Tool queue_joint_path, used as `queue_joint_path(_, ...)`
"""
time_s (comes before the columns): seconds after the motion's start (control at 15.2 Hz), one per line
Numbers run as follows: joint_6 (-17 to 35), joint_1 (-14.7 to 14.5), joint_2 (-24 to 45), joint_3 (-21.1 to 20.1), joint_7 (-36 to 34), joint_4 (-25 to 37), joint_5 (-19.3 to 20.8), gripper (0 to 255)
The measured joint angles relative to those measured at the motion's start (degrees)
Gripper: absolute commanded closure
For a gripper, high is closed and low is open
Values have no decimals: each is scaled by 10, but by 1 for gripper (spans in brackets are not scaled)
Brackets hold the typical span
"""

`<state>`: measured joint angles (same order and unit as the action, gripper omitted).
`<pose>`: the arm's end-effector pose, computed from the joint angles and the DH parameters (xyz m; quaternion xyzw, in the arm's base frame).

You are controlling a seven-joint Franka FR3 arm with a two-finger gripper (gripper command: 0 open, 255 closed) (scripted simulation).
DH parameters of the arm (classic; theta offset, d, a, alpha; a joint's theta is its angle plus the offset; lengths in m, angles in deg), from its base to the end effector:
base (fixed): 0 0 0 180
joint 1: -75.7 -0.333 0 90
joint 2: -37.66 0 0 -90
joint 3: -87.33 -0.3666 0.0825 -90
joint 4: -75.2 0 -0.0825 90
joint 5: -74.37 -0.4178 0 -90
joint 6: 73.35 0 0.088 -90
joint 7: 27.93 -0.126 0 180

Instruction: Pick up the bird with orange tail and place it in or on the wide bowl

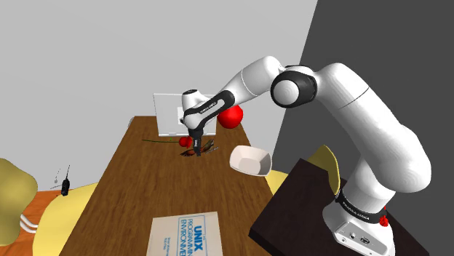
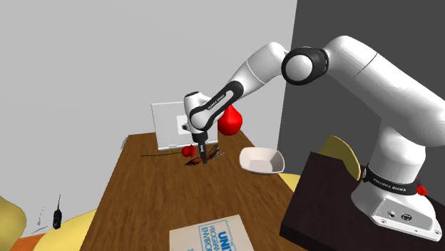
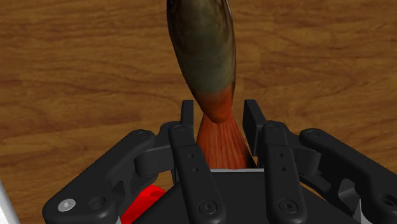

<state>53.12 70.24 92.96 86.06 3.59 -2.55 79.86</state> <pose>0.7787 0.0837 0.1139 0.9339 0.3518 -0.0617 0.0146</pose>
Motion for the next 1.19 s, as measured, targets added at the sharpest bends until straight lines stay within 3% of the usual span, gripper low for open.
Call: queue_joint_path(1.19,-63,2,-89,-3,5,-26,-3,255)
